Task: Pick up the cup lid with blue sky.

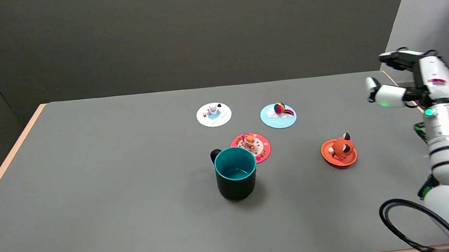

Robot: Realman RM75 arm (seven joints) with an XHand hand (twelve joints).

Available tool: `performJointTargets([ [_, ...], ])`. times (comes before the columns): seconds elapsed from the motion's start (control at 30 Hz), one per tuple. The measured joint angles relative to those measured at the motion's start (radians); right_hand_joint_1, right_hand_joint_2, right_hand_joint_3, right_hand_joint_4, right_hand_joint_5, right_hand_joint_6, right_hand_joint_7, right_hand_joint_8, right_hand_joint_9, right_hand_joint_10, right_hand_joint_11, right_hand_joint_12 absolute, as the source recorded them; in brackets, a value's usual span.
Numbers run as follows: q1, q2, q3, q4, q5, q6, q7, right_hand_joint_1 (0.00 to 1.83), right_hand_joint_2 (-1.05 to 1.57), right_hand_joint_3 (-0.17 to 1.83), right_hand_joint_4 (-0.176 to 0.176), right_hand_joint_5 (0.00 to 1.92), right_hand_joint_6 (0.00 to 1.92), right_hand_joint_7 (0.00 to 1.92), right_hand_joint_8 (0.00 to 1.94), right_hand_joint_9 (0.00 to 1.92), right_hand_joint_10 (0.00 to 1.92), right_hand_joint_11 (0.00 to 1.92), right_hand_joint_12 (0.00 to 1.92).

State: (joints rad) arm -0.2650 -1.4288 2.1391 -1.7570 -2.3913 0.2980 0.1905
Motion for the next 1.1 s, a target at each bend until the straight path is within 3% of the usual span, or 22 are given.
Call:
performJointTargets([
  [0.4,0.151,0.079,-0.095,0.148,0.150,-0.056,0.011,0.80,0.45,0.97,0.003,0.72,0.23,0.76,0.19,0.70,0.20,0.46,0.34],
  [1.1,0.415,0.288,-0.282,0.378,0.266,-0.226,-0.015,0.80,0.43,0.98,0.010,0.71,0.23,0.75,0.18,0.68,0.19,0.47,0.34],
])
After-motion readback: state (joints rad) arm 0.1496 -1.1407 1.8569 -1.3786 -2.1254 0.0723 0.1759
